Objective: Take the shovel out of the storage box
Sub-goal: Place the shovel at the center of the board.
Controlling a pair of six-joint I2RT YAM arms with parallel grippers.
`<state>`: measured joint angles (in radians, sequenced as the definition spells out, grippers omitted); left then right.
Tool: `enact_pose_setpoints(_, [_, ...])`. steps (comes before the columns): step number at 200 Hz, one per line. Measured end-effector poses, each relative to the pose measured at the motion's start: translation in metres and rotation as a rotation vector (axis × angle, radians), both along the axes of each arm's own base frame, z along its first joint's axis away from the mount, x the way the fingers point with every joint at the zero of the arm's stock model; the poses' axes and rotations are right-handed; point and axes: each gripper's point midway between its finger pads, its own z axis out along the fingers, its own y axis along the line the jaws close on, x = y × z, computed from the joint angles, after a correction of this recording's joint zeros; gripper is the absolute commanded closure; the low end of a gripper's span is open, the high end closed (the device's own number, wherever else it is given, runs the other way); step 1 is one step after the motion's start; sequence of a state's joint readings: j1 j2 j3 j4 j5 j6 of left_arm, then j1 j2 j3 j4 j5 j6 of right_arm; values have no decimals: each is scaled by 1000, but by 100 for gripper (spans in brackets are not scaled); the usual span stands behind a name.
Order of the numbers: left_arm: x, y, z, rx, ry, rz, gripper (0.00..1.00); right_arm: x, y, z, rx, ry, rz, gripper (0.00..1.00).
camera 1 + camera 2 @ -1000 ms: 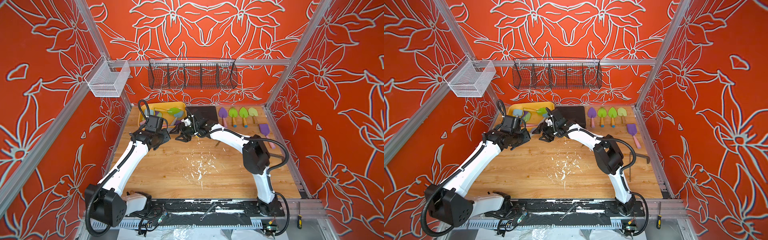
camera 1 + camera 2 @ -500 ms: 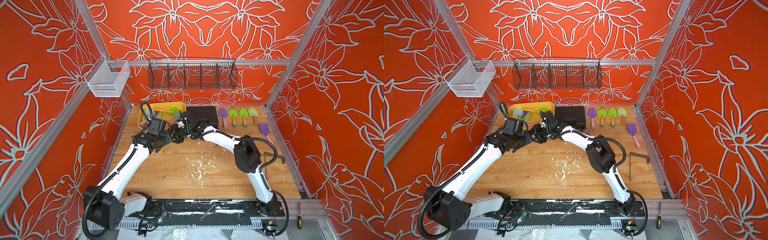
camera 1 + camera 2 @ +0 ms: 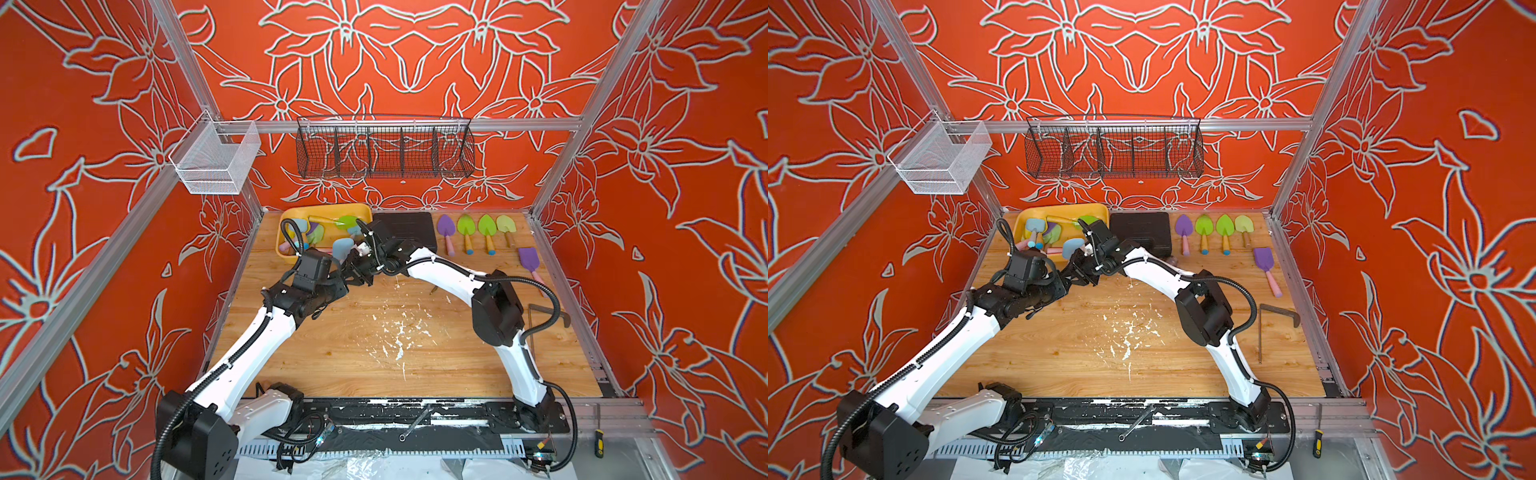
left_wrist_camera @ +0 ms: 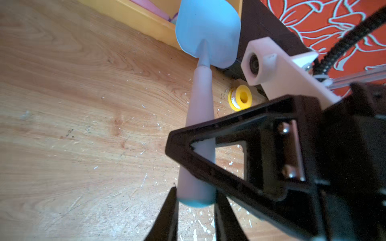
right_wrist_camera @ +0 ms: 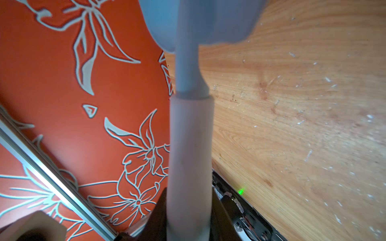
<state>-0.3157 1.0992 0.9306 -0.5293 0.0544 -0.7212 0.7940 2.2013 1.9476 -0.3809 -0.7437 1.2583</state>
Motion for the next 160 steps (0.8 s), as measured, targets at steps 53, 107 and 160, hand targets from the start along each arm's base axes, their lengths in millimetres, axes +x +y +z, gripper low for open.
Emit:
enact_pose_setpoints(53, [-12,-30,61,-136,-136,-153,13,-10,-98,21,-121,-163,74,100])
enact_pose_setpoints(107, [-5,-44,103,-180,-215,-218,12,-9,-253,-6,-303,-267,70,100])
enact_pose_setpoints(160, [11,-78,110,-105,-227,-317,9,-12,-365,-28,-324,-309,-37,100])
